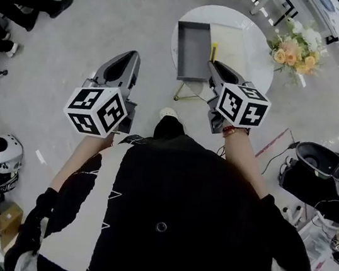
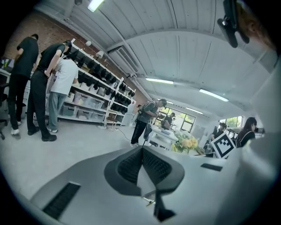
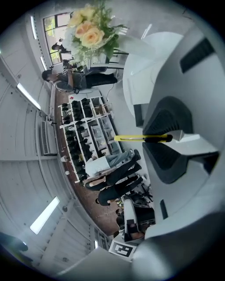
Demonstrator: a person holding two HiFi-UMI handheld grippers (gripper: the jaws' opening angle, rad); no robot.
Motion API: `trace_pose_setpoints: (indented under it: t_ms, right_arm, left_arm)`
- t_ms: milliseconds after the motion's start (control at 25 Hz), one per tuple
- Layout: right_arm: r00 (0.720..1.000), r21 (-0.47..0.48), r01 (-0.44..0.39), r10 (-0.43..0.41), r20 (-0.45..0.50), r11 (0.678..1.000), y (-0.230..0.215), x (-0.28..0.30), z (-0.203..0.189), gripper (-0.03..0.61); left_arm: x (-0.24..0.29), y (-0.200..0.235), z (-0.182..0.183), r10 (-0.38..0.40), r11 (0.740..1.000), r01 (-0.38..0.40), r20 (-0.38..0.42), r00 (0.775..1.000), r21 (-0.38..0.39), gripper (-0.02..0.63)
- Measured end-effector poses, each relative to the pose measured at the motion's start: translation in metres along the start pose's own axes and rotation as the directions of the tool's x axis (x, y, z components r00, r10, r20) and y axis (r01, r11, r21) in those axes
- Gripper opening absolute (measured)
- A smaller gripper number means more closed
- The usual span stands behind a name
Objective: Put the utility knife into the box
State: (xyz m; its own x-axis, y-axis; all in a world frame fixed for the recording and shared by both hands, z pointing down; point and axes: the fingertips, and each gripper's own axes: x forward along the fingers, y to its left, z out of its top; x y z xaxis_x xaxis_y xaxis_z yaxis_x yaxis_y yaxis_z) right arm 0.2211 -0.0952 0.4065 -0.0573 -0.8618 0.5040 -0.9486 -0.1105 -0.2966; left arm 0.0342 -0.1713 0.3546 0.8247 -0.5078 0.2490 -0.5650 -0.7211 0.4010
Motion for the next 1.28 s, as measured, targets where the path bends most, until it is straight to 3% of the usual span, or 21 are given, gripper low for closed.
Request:
trace_pose_setpoints:
  t_ms: [320, 640, 800, 1040, 1280]
  right_arm:
    - [0.999, -0.042, -0.035, 0.034, -0.013, 0.998, -0.025, 0.047, 0.046, 0.057]
    - [0.986, -0.121, -0.077, 0.058, -0.155, 0.990, -0.043, 0.097, 0.029, 0.057]
    - [0.960, -0.199, -0.118, 0.060, -0.274, 0.973, -0.047, 0.122, 0.005, 0.057]
    - [0.888, -0.246, -0.170, 0.039, -0.458, 0.954, -0.056, 0.152, -0.035, 0.057]
    - [0.843, -0.266, -0.178, 0.008, -0.538, 0.947, -0.078, 0.171, -0.055, 0.057]
  left_arm:
    - [0.025, 0.027, 0.031, 0.086, 0.996, -0.085, 0.055, 0.995, -0.016, 0.011]
    - [0.029, 0.050, 0.037, 0.176, 0.984, -0.173, 0.075, 0.982, -0.041, 0.011]
    - [0.019, 0.064, 0.037, 0.230, 0.972, -0.226, 0.082, 0.970, -0.057, 0.011]
    - [0.000, 0.086, 0.035, 0.312, 0.949, -0.304, 0.090, 0.946, -0.089, 0.011]
    - [0.000, 0.094, 0.026, 0.365, 0.929, -0.354, 0.101, 0.926, -0.110, 0.011]
